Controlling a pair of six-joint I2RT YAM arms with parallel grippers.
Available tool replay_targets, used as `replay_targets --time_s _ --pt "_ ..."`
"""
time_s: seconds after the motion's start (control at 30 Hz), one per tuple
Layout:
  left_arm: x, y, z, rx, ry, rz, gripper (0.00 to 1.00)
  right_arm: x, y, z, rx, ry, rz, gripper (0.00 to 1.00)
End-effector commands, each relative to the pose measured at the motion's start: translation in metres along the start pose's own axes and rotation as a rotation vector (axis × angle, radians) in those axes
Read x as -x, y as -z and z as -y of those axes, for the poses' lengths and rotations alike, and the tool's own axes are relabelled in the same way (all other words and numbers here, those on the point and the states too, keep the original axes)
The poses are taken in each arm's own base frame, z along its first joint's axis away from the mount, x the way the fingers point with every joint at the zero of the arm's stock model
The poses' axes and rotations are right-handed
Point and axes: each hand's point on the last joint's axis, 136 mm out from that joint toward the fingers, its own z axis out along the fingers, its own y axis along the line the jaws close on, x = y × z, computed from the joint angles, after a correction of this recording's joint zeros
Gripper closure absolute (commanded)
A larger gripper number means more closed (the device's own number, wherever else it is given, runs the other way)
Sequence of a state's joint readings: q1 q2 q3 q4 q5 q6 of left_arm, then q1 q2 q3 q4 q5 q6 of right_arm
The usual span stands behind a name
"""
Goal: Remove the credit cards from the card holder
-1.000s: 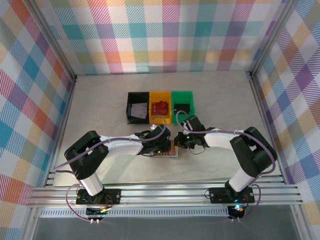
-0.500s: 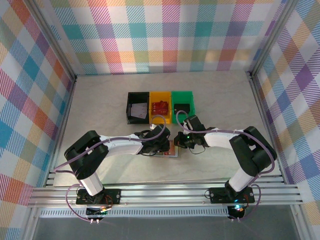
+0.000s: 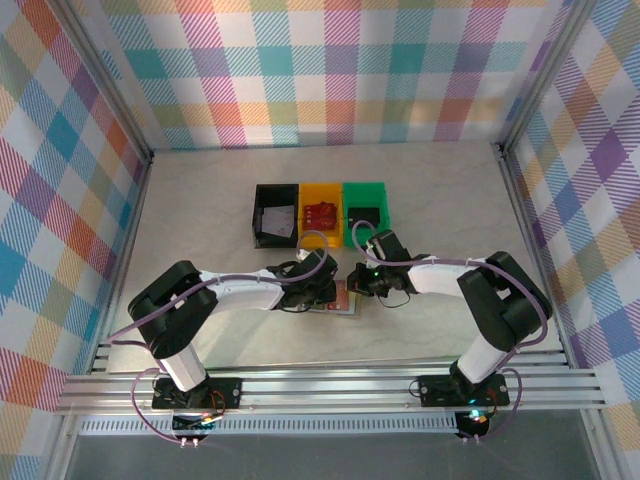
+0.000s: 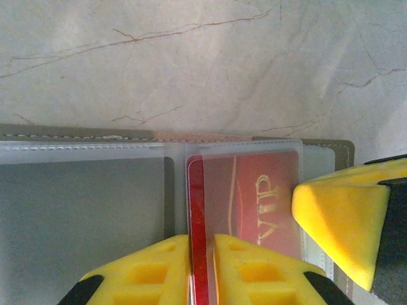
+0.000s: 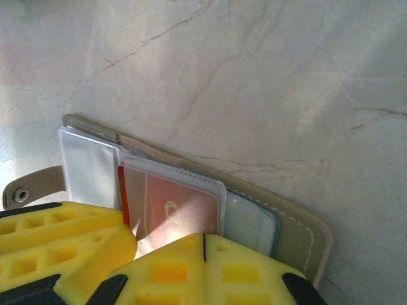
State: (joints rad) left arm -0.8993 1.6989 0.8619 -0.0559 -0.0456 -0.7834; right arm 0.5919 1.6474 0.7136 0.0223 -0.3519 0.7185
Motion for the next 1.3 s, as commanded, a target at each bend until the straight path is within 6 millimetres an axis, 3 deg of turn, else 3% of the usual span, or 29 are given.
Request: replay_targets --time_s 0.0,0.9,1.27 --pt "0.014 0.008 0.027 -0.145 0.029 0.053 0.84 -0.013 -0.010 0.011 -0.029 -0.023 -0.056 1.00" --pt "0.021 0.030 0.044 -0.361 0.074 0.091 0.89 -0.014 -0.009 0.009 -0.021 -0.019 -0.054 1.00" --pt "0.021 0.030 0.049 -0.398 0.077 0.088 1.00 -0.013 -0.009 0.008 -0.018 -0.017 -0.050 1.00"
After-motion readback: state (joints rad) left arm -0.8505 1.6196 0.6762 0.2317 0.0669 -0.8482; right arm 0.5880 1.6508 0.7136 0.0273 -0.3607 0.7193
